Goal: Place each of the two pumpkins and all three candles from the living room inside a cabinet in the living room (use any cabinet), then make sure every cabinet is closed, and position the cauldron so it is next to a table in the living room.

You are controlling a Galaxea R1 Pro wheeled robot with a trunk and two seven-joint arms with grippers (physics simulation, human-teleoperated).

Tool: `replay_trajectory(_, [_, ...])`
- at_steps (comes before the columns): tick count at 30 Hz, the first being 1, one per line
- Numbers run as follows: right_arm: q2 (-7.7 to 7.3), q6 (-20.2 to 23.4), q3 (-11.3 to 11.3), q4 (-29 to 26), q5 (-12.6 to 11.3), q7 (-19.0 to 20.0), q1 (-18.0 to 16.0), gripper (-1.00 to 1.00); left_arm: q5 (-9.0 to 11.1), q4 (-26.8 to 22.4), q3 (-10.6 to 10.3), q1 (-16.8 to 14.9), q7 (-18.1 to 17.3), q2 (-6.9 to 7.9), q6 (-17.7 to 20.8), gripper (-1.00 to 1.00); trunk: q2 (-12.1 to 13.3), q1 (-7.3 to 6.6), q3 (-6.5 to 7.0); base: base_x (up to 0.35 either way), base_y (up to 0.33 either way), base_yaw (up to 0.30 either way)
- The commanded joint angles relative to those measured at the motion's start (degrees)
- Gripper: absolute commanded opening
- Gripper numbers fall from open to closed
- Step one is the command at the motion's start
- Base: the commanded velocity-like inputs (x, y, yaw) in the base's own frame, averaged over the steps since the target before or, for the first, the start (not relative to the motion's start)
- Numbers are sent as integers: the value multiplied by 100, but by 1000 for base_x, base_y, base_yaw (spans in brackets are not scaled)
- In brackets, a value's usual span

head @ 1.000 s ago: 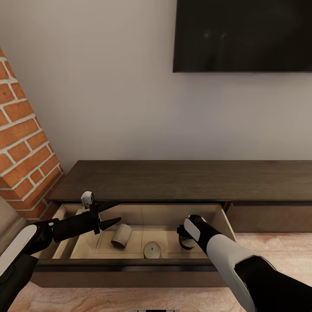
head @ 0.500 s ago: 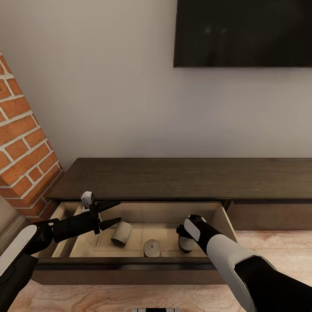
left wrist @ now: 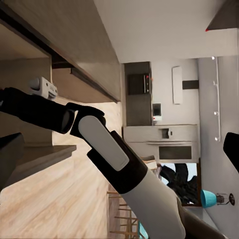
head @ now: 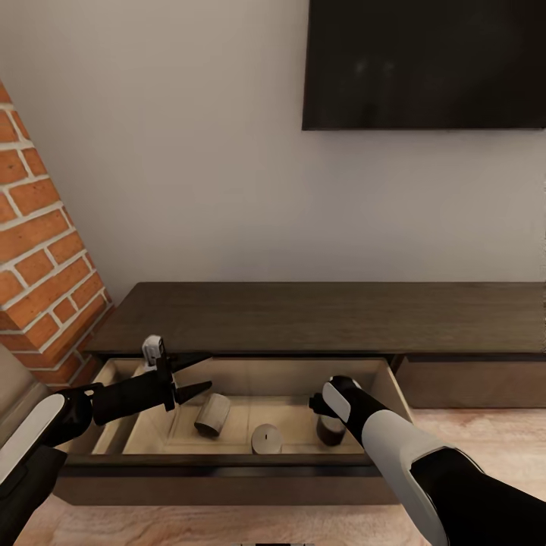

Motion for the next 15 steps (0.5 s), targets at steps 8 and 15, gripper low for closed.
replay_trajectory(8, [-18,25,44,-17,-66,-25,-4,100,52,71,-3,-2,56,4,1,100,9,-21,173,0,0,0])
replay_trajectory(15, [-36,169,36,-77,-74,-23,-4,100,36,128,3,-1,98,-5,-7,100,18,-39,328,0,0,0])
